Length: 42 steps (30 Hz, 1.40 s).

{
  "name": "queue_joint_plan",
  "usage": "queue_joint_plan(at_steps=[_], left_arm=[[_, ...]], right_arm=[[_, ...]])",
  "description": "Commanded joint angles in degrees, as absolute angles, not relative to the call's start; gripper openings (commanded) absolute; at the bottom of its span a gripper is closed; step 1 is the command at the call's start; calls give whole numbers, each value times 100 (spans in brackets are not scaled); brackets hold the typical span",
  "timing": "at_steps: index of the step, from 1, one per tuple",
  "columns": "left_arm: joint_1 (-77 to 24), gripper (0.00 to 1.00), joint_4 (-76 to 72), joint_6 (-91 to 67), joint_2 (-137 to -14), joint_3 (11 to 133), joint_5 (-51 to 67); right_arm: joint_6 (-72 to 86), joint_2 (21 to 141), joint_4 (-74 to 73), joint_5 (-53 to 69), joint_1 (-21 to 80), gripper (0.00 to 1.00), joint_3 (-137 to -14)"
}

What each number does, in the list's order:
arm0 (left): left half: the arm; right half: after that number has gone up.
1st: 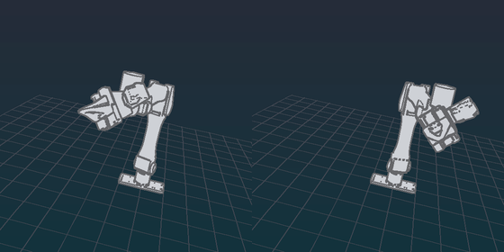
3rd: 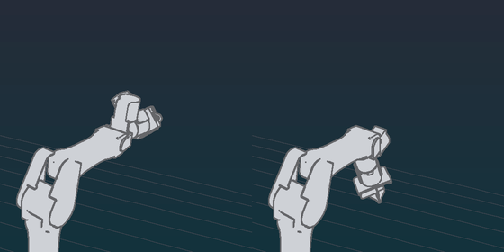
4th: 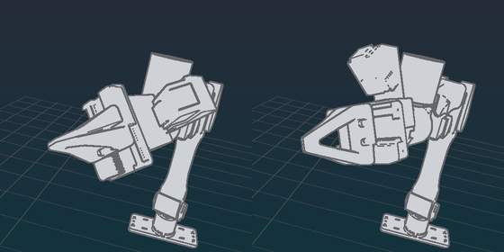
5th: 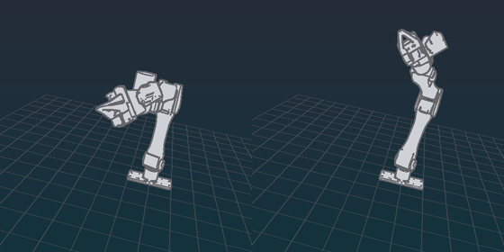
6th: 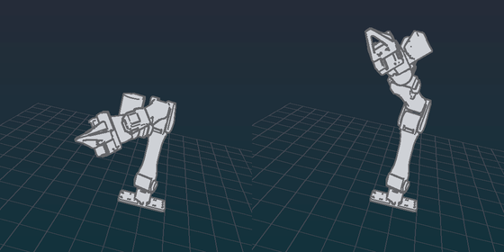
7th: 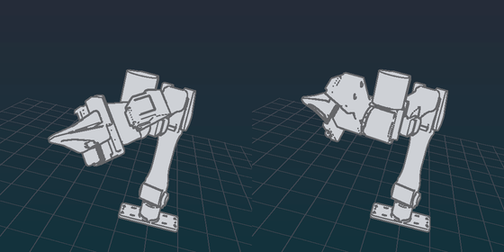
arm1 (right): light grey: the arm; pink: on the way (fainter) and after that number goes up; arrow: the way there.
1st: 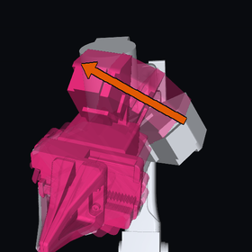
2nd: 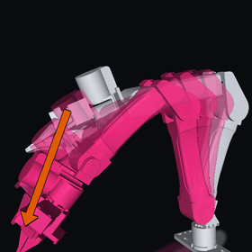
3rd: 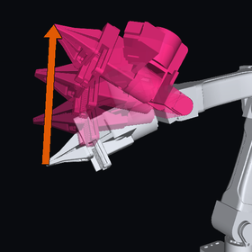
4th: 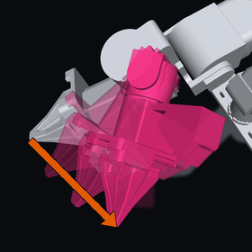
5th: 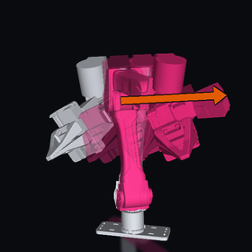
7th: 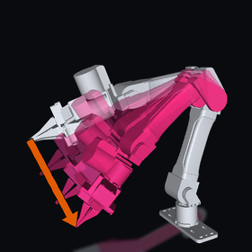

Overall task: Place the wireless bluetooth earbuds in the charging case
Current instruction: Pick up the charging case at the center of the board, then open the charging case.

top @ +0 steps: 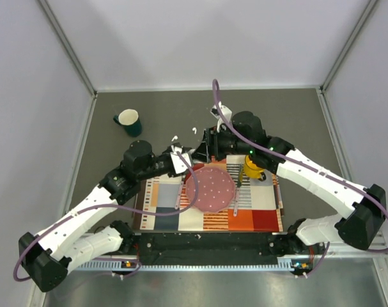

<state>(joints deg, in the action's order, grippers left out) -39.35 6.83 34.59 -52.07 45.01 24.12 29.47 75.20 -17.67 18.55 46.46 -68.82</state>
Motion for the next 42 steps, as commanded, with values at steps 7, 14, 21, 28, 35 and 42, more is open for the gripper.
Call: queue_joint_plan(at_steps=[7,14,21,28,35,42], left_arm=[[-3999,0,281,3428,-5186,4746,2399],[-4008,8,45,3253,-5037,4562,2584],[-3999,23,-509,2901,-4773,4307,2444],[-3999,98,-571,2795,-4755,4271,2355],[-3999,99,-729,2471,-4501,4140,2198],[-3982,99,-1019,1461,-4044,3886,951]], right_arm=[[2804,7620,-1696,1969,4711,40,-7233],[2769,7541,-1547,1969,4711,19,-7163],[2733,7401,-1354,1907,4711,11,-7075],[2874,7260,-1029,1881,4702,9,-6908],[2935,7032,-704,1732,4650,8,-6706],[2988,6627,-256,1635,4316,8,-6373]])
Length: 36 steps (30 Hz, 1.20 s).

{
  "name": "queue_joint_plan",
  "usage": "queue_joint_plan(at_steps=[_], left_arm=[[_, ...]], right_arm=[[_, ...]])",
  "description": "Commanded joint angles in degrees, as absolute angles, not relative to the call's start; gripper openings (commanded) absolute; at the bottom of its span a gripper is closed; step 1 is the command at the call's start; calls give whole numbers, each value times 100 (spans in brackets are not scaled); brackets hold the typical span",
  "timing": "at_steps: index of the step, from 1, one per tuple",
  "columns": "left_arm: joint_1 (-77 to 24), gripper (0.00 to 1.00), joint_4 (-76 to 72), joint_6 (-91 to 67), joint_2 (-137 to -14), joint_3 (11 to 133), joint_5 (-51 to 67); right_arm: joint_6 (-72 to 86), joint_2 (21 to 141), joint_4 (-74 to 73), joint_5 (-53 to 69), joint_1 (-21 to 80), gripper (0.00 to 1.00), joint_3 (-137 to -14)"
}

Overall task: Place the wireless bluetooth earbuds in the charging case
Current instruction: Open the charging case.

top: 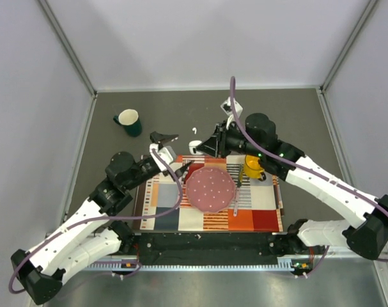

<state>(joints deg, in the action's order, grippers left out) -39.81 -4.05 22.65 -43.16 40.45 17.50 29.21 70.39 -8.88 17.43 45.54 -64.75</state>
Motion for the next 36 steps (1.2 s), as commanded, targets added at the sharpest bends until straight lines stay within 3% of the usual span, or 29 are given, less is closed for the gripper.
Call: queue_joint_plan(at_steps=[1,6,12,15,21,36], left_arm=[[-3973,99,-1098,1250,-3999,3859,523],[-3622,99,-1073,-788,-3937,4069,-370],[-2533,99,-1984,-2590,-4192,3904,1939],[-2285,99,-3310,-3312,-4324,3544,2907],[-2294,98,-5351,-4429,-4912,3392,3830],[-2513,79,-8471,-6441,-6748,3840,4781]], right_arm=[[3006,6583,-194,1722,4185,8,-6294],[2998,6311,210,2074,3780,8,-6117],[2699,6091,492,2610,3700,8,-5986],[2716,5933,773,2795,3691,8,-5845],[3119,5696,1633,3145,3691,9,-5555],[3683,5687,2716,3542,3683,10,-5159]])
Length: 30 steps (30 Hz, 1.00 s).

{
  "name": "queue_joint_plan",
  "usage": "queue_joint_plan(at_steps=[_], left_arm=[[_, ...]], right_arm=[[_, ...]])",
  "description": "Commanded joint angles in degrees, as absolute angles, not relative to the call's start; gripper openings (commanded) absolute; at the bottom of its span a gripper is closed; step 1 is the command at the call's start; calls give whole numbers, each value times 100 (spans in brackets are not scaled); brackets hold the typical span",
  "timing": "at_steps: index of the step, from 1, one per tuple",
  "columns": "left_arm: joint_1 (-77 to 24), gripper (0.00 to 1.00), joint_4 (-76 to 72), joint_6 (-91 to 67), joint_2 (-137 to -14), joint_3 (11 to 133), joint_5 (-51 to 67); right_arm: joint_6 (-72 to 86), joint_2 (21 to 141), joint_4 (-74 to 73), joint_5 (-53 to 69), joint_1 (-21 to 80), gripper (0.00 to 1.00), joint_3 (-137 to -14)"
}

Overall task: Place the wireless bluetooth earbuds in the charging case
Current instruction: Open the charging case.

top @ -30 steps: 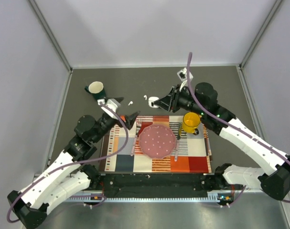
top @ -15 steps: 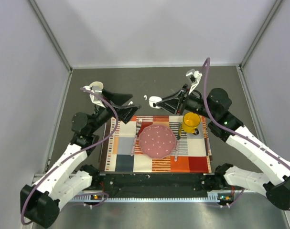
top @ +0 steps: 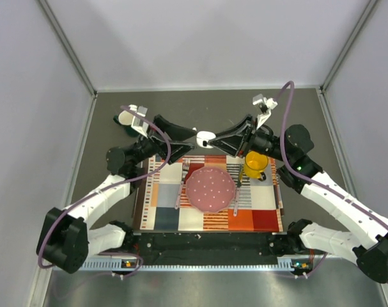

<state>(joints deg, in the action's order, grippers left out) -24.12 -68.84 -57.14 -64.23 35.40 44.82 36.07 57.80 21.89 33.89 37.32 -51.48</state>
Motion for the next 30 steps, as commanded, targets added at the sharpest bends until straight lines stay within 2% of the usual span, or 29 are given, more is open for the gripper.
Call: queue_joint_plan(at_steps=[1,8,22,27,30], left_arm=[[-2566,78,-8655,-6590,-6820,3876,4807],[-2760,69,-8728,-6671,-7101,4096,4860],[-2891,50,-7955,-6074,-6820,4201,4772],[-2953,47,-7875,-6082,-6882,4280,4948],[-2953,52,-7744,-6091,-6917,4359,5141]], right_arm=[[3683,5695,2742,3542,3691,10,-5159],[3683,5704,2734,3551,3683,10,-5106],[3551,5748,2452,3542,3691,10,-5159],[3700,5783,2602,3551,3683,10,-5150],[3700,5774,2628,3498,3683,10,-5150]])
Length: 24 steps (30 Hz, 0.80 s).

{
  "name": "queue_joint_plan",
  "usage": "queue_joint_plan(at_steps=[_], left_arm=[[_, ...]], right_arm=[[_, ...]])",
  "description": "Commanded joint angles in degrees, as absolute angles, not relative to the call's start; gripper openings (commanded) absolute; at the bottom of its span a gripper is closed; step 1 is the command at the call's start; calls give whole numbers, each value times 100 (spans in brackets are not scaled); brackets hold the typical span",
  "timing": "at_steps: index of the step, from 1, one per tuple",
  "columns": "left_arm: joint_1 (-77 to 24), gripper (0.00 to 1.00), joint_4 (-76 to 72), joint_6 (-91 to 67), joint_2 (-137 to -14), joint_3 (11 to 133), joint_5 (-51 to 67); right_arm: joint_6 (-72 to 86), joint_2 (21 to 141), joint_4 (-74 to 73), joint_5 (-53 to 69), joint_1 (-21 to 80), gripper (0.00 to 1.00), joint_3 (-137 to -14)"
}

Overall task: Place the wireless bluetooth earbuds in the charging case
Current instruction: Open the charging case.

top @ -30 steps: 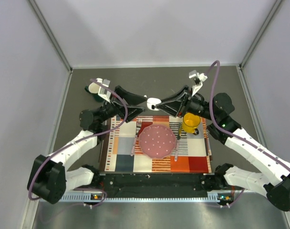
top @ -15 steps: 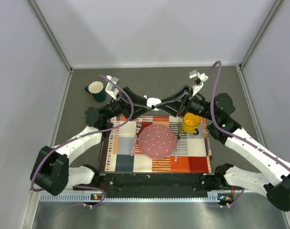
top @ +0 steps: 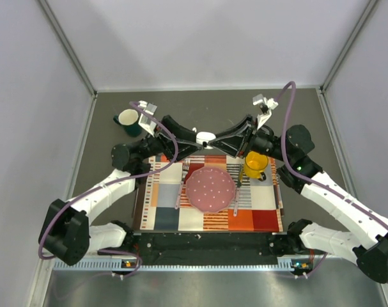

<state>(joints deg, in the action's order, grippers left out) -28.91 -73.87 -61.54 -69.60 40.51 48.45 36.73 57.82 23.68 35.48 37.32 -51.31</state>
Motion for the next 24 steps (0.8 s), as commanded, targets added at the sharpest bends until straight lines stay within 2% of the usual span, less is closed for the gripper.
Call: queue_joint_plan(at_steps=[1,4,9,11,13,15,16,17,18,20,21,24], left_arm=[[-2962,52,-7717,-6082,-6917,4368,5159],[-2971,50,-7603,-6003,-6891,4377,5150],[-3015,30,-7348,-5845,-6891,4456,5151],[-3023,28,-7321,-5827,-6891,4456,5063],[-3032,17,-7286,-5801,-6891,4473,5019],[-3041,11,-7251,-5783,-6899,4491,5010],[-3041,2,-7173,-5757,-6908,4526,5036],[-3050,0,-7111,-5722,-6882,4544,5071],[-3050,0,-7023,-5617,-6864,4561,5071],[-3059,0,-6602,-5424,-6760,4553,4958],[-3059,0,-6400,-5101,-6698,4544,4887],[-3076,0,-5294,-4118,-6329,4483,4563]], right_arm=[[3700,5766,2628,3498,3691,10,-5150],[3691,5774,2628,3480,3691,10,-5150],[3691,5801,2593,3507,3683,11,-5159],[3665,5801,2567,3516,3691,11,-5168],[3621,5818,2453,3533,3683,11,-5203],[3560,5827,2400,3533,3691,13,-5221],[3542,5818,2330,3516,3691,16,-5221],[3551,5818,2286,3455,3691,20,-5247],[3551,5818,2224,3419,3691,31,-5264],[3621,5836,2040,3306,3691,44,-5369],[3656,5836,1978,3279,3683,57,-5405],[3805,5801,1715,3112,3691,75,-5589]])
